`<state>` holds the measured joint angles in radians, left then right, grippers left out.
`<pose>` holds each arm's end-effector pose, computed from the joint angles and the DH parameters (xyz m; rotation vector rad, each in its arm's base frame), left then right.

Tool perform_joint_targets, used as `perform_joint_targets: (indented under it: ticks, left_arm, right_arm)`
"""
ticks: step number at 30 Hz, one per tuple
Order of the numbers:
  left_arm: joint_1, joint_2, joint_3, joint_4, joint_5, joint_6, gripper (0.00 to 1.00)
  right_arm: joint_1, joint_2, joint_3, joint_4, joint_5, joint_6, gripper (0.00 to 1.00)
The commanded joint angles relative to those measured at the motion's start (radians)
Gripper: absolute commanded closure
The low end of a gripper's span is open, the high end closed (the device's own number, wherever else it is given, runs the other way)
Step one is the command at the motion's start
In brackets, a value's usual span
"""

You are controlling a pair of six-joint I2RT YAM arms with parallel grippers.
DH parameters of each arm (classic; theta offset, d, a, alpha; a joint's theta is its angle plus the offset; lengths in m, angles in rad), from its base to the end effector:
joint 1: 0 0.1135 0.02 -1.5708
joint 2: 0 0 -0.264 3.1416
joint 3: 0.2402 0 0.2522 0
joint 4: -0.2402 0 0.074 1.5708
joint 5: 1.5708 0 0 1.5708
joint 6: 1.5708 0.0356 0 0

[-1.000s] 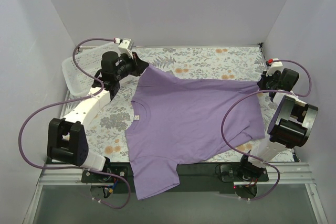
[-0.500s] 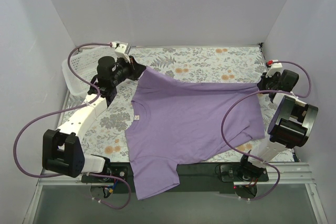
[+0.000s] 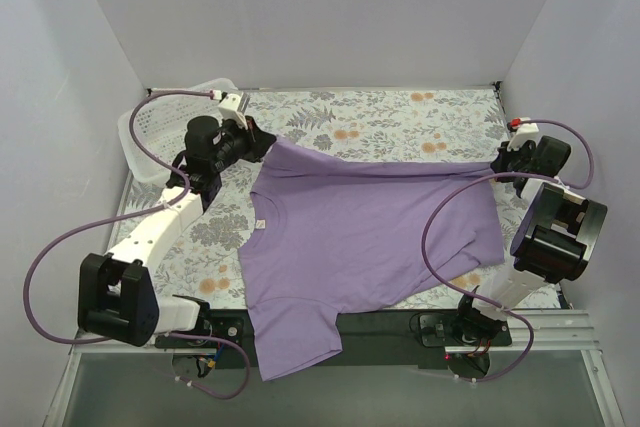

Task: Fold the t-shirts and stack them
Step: Fold the tshirt

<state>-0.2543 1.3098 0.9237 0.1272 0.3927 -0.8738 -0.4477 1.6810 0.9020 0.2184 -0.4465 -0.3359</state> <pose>0.2915 -0.0898 0.3045 -0.3094 1.9438 -1.1276 0.3270 -0.1400 0.1901 -0.1427 2.0660 -0.0027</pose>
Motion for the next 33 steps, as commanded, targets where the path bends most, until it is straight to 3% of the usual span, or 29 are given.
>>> perform_joint_targets:
  ticks: [1, 33]
  left_arm:
    - [0.006, -0.069, -0.022, -0.003, -0.018, 0.019, 1.00]
    - [0.004, -0.262, -0.210, -0.038, -0.057, -0.028, 1.00]
  right_arm:
    - [-0.014, -0.026, 0.000, 0.012, -0.011, -0.012, 0.99]
    - [-0.045, -0.050, -0.051, 0.006, -0.058, -0.037, 0.99]
